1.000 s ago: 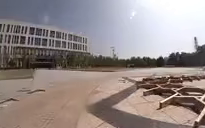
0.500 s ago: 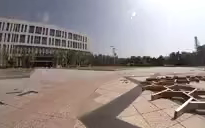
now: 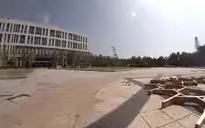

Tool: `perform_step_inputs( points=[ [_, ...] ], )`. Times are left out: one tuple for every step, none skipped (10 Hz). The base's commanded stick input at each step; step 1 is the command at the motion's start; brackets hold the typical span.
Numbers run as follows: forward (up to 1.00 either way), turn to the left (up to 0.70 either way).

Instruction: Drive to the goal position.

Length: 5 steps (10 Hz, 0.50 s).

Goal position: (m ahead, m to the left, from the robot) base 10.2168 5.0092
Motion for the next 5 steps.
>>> perform_step_inputs(
  points=[
    [0.65, 0.0],
    [0.65, 0.0],
    [0.65, 0.0],
    [0.64, 0.0],
    [0.65, 0.0]
  ],
)
